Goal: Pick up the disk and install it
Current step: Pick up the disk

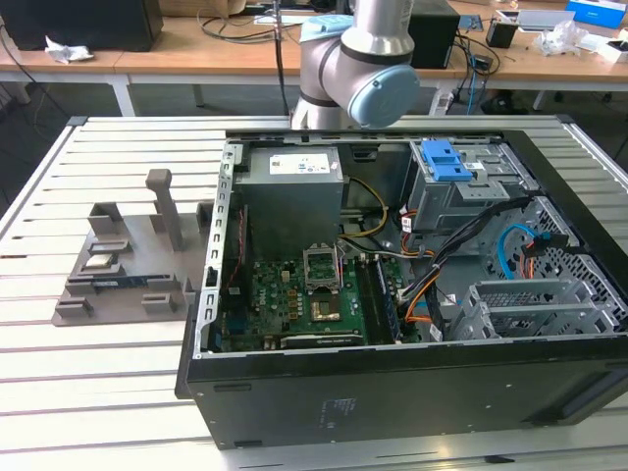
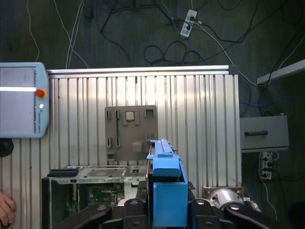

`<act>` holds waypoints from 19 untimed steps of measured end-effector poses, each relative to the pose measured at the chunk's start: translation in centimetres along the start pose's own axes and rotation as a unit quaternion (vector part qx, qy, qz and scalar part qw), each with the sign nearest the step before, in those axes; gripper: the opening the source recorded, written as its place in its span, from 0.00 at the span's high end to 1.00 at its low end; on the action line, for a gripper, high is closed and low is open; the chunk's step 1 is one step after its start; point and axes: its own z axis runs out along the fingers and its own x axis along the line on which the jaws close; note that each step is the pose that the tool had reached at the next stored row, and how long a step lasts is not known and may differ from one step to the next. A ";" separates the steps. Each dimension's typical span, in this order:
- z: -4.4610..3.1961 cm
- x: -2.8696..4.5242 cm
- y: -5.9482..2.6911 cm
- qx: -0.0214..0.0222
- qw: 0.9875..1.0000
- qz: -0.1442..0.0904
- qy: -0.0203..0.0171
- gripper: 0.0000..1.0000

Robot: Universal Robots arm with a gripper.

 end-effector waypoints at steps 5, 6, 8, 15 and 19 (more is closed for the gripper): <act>-0.09 -0.07 -3.02 -0.001 1.000 0.000 0.000 0.64; -0.11 -0.08 -3.72 -0.001 1.000 0.000 0.000 0.64; -0.15 -0.11 -4.94 -0.001 1.000 0.000 0.000 0.64; -0.28 -0.20 -8.81 -0.002 1.000 0.000 0.000 0.64; -0.36 -0.24 -10.79 -0.003 1.000 0.000 0.000 0.64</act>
